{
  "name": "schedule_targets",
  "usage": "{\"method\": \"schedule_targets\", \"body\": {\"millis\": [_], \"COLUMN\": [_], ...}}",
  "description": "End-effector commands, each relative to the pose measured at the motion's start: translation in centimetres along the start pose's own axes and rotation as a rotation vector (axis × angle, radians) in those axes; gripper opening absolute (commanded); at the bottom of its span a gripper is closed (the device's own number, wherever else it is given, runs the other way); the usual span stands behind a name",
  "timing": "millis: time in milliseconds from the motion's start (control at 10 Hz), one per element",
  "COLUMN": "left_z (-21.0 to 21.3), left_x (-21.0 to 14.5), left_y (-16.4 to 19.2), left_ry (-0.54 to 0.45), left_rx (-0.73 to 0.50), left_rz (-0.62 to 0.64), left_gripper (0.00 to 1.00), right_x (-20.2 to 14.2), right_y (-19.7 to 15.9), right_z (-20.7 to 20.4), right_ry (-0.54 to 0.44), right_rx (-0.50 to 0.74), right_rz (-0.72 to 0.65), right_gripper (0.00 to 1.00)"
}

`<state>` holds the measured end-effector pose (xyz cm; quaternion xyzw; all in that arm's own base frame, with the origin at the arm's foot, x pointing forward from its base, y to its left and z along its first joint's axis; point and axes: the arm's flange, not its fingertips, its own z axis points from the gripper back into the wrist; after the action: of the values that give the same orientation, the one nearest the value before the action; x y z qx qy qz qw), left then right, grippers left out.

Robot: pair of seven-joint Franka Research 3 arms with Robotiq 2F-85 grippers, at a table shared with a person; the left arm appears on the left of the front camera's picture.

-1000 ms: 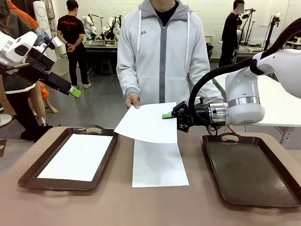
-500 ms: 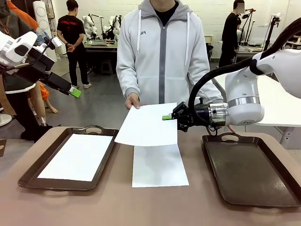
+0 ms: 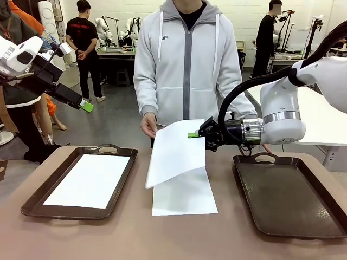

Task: Sort the A4 documents.
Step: Receive the A4 Paper, then place the A4 Paper in the designated Handle tray.

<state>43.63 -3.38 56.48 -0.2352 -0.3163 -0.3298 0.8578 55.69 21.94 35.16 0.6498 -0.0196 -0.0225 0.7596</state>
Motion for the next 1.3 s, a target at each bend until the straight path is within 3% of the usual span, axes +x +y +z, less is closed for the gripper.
{"method": "schedule_targets", "body": {"millis": [0,100,1200], "left_z": [0.0,0.0,0.0], "left_x": [0.01,0.01,0.01], "left_y": [-0.03,-0.03,-0.03], "left_ry": [0.0,0.0,0.0], "left_rx": [0.0,0.0,0.0], "left_rz": [-0.001,-0.001,-0.001], "left_gripper": [1.0,1.0,1.0], "right_x": [0.37,0.0,0.0], "right_y": [-0.05,0.0,0.0], "right_z": [0.37,0.0,0.0], "right_ry": [0.081,0.0,0.0], "right_rx": [0.031,0.0,0.0], "right_rz": [0.01,0.0,0.0], "right_gripper": [0.0,0.0,0.0]}}
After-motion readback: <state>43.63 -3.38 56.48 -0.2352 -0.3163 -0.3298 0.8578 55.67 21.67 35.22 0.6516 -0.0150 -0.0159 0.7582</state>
